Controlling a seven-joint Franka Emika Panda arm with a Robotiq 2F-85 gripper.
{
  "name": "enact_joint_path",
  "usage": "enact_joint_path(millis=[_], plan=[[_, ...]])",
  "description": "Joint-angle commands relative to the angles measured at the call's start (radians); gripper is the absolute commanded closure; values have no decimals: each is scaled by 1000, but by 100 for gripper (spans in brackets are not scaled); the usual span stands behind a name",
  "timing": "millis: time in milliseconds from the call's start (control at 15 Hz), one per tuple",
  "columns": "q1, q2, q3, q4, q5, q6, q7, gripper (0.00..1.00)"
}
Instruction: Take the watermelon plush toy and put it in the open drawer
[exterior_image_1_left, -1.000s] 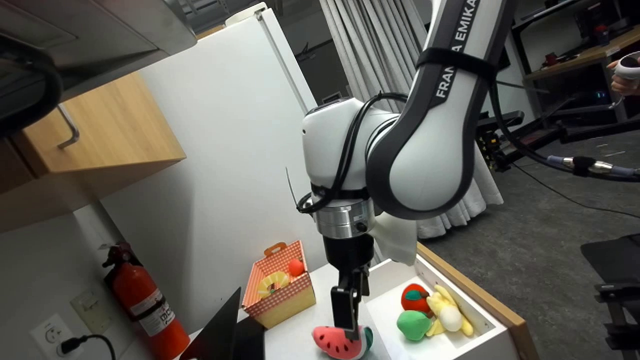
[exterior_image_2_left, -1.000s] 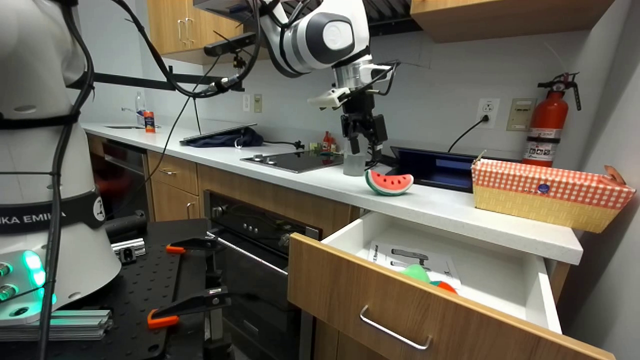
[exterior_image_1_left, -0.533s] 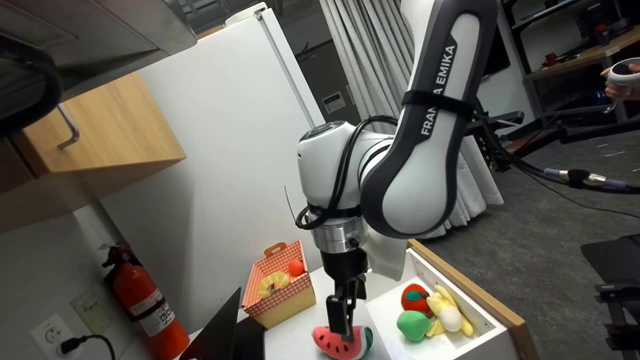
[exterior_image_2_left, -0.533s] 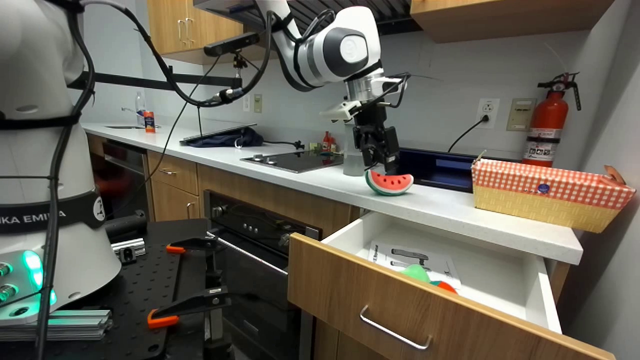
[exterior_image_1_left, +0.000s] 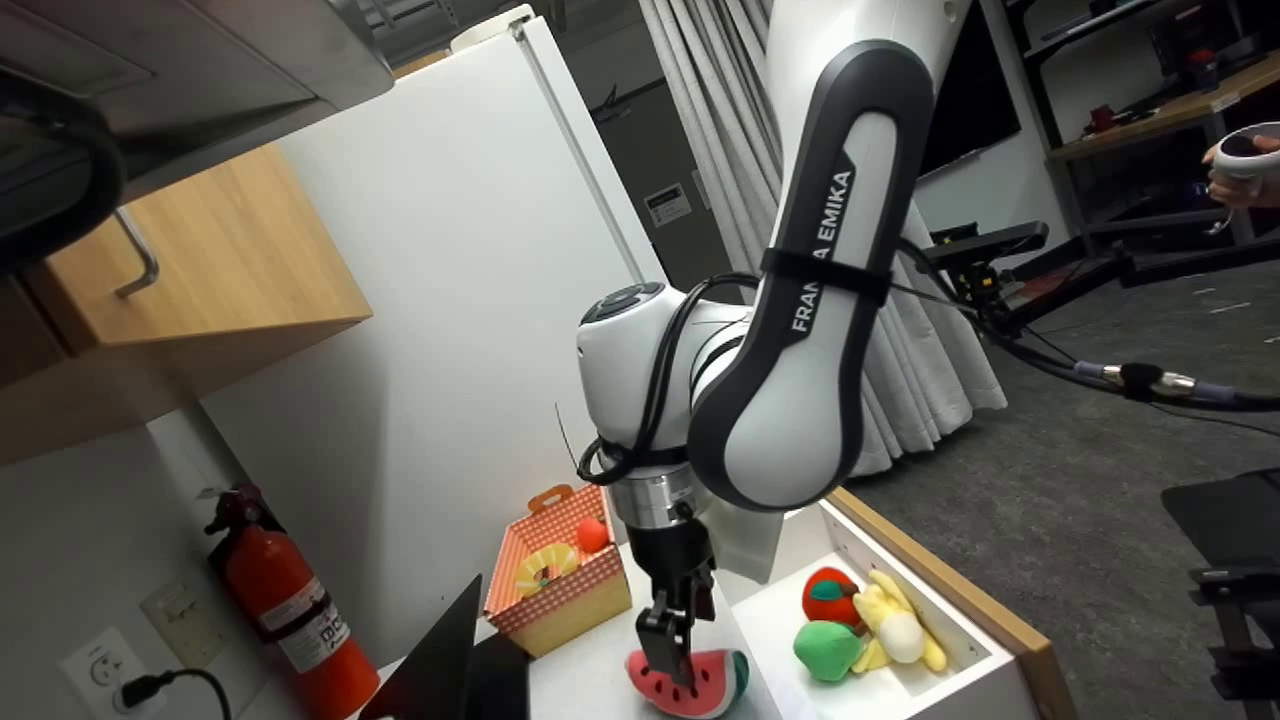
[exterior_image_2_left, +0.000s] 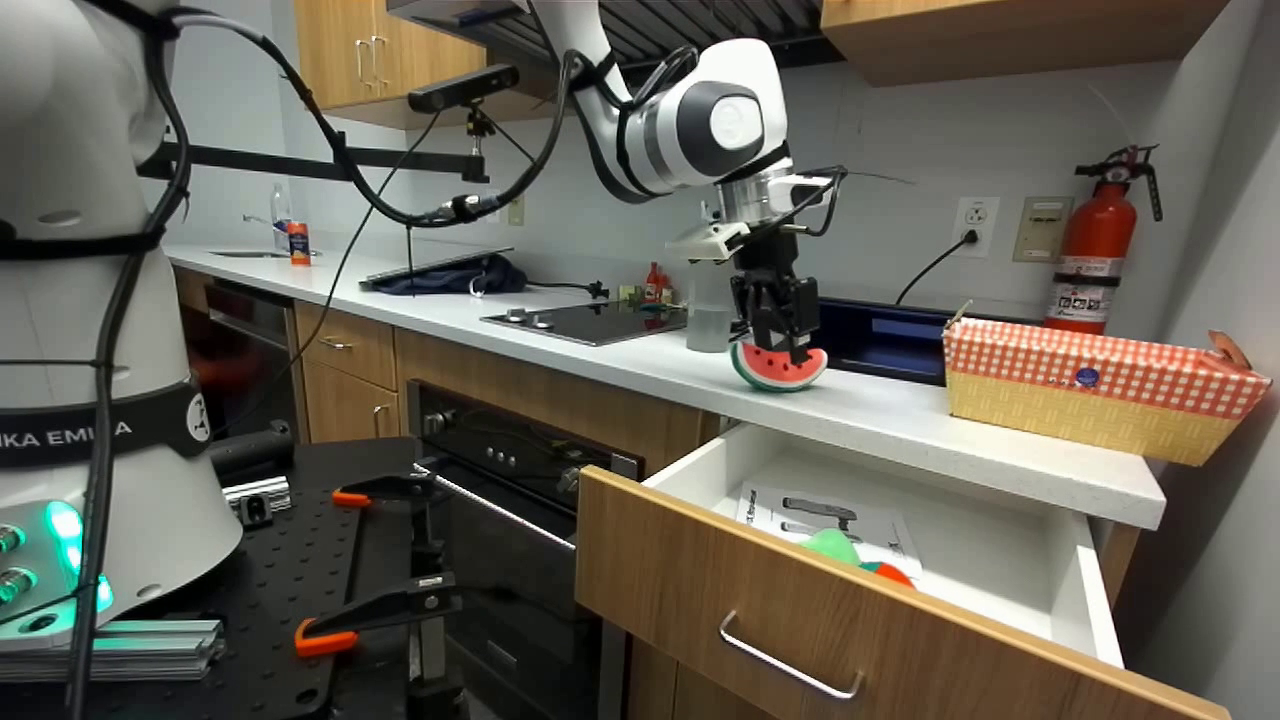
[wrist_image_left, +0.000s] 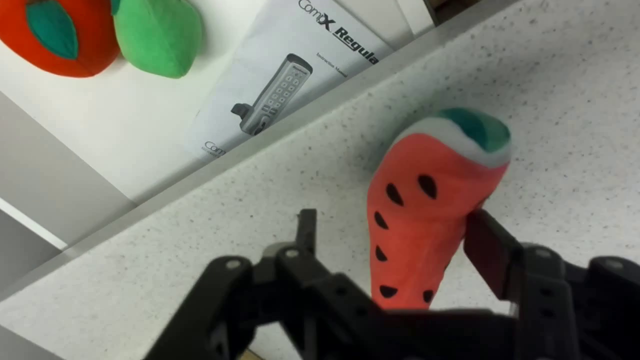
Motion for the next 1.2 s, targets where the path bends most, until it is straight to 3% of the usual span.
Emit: enact_joint_path(millis=[0, 400, 1133], plan=[[25, 54, -27, 65, 0, -1, 9, 56], [33, 77, -34, 94, 10, -8, 10, 98], [0, -9, -59, 0, -6, -76, -66, 99]])
